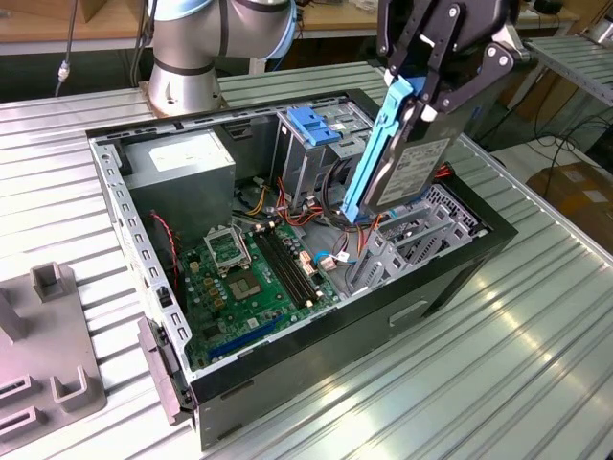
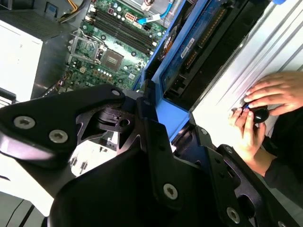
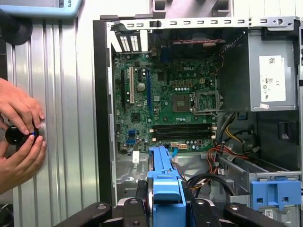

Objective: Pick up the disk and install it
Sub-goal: 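Insert the disk into the insertion slot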

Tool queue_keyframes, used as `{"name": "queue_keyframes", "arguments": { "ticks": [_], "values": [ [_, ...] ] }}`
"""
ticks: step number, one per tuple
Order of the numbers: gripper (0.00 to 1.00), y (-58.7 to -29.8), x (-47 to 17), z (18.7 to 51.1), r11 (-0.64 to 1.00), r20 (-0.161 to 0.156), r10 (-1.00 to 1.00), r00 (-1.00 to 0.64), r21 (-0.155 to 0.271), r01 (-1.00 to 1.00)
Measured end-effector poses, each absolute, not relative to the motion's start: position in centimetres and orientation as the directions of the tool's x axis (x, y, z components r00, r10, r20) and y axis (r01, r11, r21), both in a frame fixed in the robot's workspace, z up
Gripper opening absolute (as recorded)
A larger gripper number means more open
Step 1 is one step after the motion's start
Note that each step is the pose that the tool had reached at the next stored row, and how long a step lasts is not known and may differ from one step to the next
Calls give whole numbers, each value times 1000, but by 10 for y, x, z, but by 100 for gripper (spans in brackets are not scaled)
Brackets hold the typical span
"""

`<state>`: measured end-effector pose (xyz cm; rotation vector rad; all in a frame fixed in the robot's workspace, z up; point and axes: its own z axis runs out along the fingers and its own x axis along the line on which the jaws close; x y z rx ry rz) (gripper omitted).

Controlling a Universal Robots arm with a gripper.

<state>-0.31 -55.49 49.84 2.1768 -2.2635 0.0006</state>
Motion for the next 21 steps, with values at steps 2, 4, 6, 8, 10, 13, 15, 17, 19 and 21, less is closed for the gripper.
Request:
{"name": "queue_keyframes", "arguments": {
  "ticks": [2, 4, 6, 8, 10, 13, 15, 17, 19, 21],
  "values": [
    [37, -560, -3, 498, 39, 1, -999, -39, 1, -999],
    [37, -565, -3, 498, 39, 1, -999, -39, 1, -999],
    [37, -570, -3, 498, 39, 1, -999, -39, 0, -999],
    [37, -572, -3, 498, 39, 1, -999, -39, 1, -999],
    [37, -572, -3, 498, 39, 1, -999, -39, 0, -999],
    [37, -572, -3, 498, 39, 1, -999, -39, 1, -999],
    [37, -572, 1, 497, 39, 1, -999, -39, 1, -999],
    [37, -572, 8, 495, 39, 1, -999, -39, 1, -999],
    [37, -571, 18, 494, 39, 1, -999, -39, 1, -999],
    [37, -569, 29, 493, 38, 1, -999, -38, 1, -999]
  ]
}}
